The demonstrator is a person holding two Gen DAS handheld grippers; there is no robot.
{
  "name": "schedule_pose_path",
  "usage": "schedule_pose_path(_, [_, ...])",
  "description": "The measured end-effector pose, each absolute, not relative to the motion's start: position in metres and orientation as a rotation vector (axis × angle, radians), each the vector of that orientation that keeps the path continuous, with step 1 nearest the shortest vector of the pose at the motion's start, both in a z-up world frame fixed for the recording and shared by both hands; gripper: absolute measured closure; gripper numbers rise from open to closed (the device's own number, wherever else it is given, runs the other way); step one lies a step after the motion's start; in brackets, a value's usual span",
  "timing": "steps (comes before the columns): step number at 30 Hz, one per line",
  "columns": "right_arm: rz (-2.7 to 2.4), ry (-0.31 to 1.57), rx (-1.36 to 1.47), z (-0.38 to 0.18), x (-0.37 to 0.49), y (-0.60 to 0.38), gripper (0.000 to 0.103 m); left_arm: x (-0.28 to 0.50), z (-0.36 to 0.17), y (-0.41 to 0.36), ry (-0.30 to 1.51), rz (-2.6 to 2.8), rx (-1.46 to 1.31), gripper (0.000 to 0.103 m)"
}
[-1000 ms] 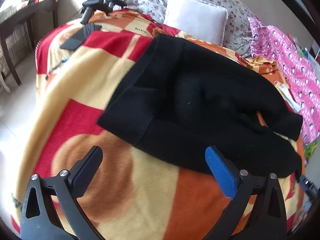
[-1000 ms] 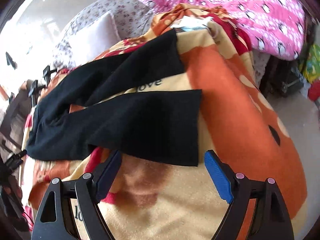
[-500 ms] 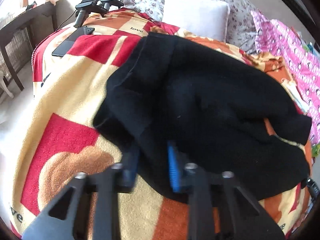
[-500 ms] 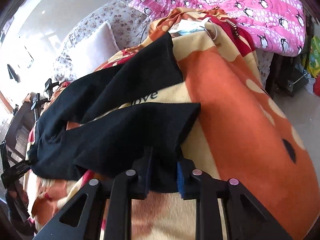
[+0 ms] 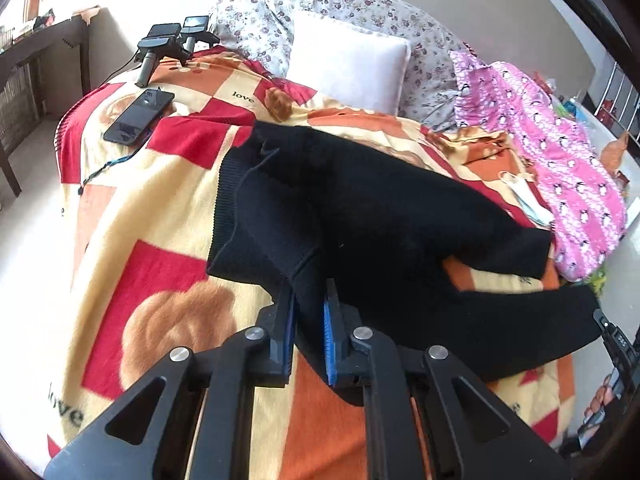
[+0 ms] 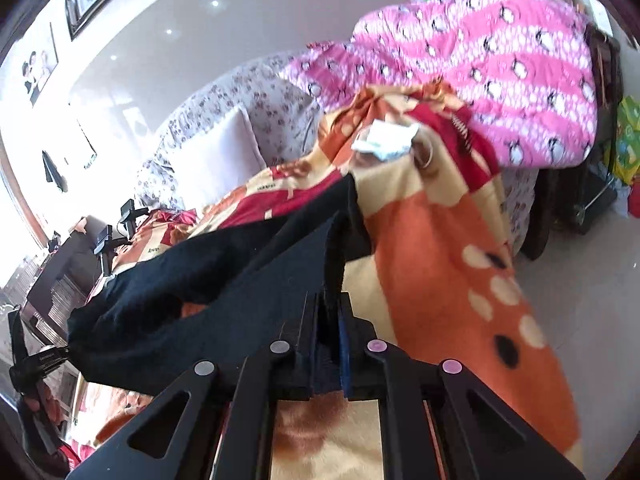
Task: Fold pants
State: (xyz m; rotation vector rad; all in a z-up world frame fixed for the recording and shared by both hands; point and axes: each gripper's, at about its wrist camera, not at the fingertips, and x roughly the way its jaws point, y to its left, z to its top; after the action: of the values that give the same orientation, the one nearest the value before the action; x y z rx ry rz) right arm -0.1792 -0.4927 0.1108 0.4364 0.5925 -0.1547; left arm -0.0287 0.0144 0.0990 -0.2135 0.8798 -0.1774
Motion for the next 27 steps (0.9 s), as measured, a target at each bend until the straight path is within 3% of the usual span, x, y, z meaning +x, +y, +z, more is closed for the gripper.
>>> schedule_pose_path(1, [-0.16,0.581,0.44,0.115,-0.185,-0.495,0.102,-0.033,0.101,0.017,0.884,-0.182,-0.216,0.093])
schedule_pose_path(6, [-0.241,0.625,0.406,0.108,-0.199,-0.504,0.103,-0.043,0.077,0.018,0.942,-0.134,-0.157,0.092])
schedule_pose_path(11, [-0.117,0.733,0.397,0.081,-0.183,-0.476,0.095,-0.045,0.049,0.025,0.989,-0.063,-0.132,0.088])
schedule_pose_path(12, [-0.069,0.737,0.394,0.081,-0.179,-0.464,0.089,-0.046,0.049,0.032,0.988,-0.061,-0.15,0.085])
schedule_pose_path(14, [0.063,0.769,0.354,0.081,-0.165,-0.427,0.068,-0.05,0.053,0.043,0.97,-0.048,-0.156,0.083])
schedule_pose_path(15, [0.108,0.779,0.333,0.081,-0.159,-0.411,0.05,-0.053,0.055,0.044,0.963,-0.04,-0.148,0.083])
schedule_pose_path(16, [0.17,0.778,0.31,0.081,-0.153,-0.388,0.047,-0.055,0.058,0.047,0.956,-0.025,-0.129,0.083])
schedule_pose_path(27, [0.692,0.842,0.089,0.063,-0.104,-0.164,0.047,-0.05,0.065,0.072,0.911,0.041,-0.123,0.083])
